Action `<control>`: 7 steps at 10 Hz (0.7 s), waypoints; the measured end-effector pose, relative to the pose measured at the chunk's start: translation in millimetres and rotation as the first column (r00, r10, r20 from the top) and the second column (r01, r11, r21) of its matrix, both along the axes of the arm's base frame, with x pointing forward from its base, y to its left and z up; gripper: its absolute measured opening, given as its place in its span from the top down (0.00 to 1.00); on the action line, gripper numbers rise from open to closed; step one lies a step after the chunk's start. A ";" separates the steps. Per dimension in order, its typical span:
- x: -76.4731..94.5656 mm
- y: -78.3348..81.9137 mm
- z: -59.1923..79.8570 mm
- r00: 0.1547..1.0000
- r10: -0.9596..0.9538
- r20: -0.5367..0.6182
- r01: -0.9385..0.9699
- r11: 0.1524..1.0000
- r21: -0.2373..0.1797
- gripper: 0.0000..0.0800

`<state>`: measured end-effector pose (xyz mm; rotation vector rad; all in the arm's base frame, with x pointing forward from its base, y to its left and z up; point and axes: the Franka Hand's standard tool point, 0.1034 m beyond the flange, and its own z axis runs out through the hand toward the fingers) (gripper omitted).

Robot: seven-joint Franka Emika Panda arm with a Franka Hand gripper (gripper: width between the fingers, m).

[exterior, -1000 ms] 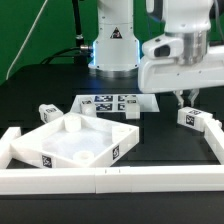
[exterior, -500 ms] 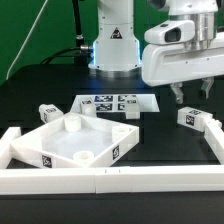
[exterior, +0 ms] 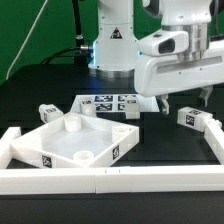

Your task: Assemble one leg

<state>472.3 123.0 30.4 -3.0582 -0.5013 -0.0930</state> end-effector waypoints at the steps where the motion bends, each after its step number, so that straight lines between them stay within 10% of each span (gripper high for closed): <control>1: -1.1 9.3 -6.1 1.000 0.006 0.019 -0.006 1.000 0.005 0.19; 5: -2.7 10.8 -14.2 1.000 0.012 0.027 -0.012 1.000 0.004 0.19; 7: -2.8 10.7 -14.4 1.000 0.012 0.027 -0.012 1.000 0.004 0.58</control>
Offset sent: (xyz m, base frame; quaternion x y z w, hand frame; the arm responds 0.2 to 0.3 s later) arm 0.0000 0.0000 0.0000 0.0000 0.0000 0.0000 1.0000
